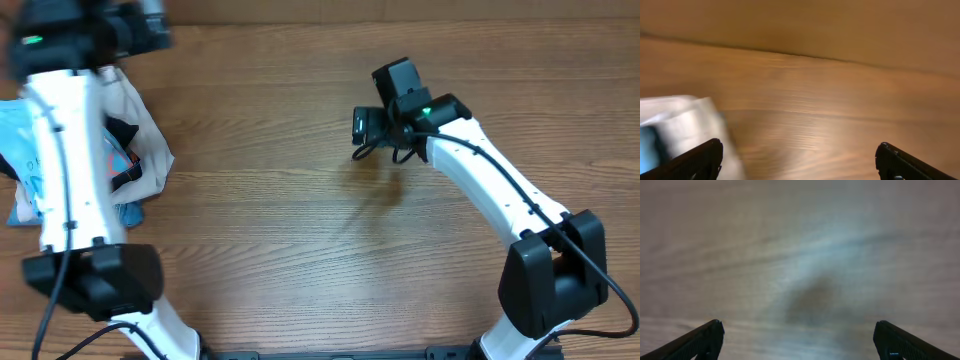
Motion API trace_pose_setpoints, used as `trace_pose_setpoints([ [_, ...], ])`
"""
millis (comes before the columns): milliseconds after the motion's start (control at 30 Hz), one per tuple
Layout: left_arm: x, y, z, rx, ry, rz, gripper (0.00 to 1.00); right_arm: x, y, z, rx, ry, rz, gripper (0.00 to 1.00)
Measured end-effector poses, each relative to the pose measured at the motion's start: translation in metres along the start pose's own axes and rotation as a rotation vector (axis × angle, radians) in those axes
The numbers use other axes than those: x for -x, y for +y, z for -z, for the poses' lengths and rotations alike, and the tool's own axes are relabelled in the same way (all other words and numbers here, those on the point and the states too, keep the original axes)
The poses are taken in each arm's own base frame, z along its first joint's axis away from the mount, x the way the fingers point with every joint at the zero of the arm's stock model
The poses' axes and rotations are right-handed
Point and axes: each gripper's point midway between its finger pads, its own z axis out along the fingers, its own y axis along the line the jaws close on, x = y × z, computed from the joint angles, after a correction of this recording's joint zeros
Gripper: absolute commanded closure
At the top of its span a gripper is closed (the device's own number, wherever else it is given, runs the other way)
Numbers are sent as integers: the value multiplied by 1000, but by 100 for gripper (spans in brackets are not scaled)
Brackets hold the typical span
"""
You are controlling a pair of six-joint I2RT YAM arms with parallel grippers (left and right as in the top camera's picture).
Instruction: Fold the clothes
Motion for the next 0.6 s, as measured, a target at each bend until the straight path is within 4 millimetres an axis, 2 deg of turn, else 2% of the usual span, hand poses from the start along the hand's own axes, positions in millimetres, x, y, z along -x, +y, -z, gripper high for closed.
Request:
trace_pose_setpoints([
  [133,-16,-80,-4,-95,26,-139,0,35,-15,11,2,-81,-12,0],
  [200,-29,-103,-3,-119,59,-184,0,39,-26,13,-5,-74,-20,0],
  [267,-43,-120,-2,-131,98,-229,0,33,-43,15,-22,-28,-36,0],
  [367,-71,-130,3,-127,192,-282,0,23,-61,15,-29,34,-68,0],
  [467,-90,-129,7,-116,267,-303,0,19,-71,21,-32,58,-91,0],
  [567,-101,-124,10,-101,319,-305,0,22,-69,38,-13,34,-91,0],
  [600,-105,-122,11,-96,334,-305,0,24,-67,49,-2,13,-94,0],
])
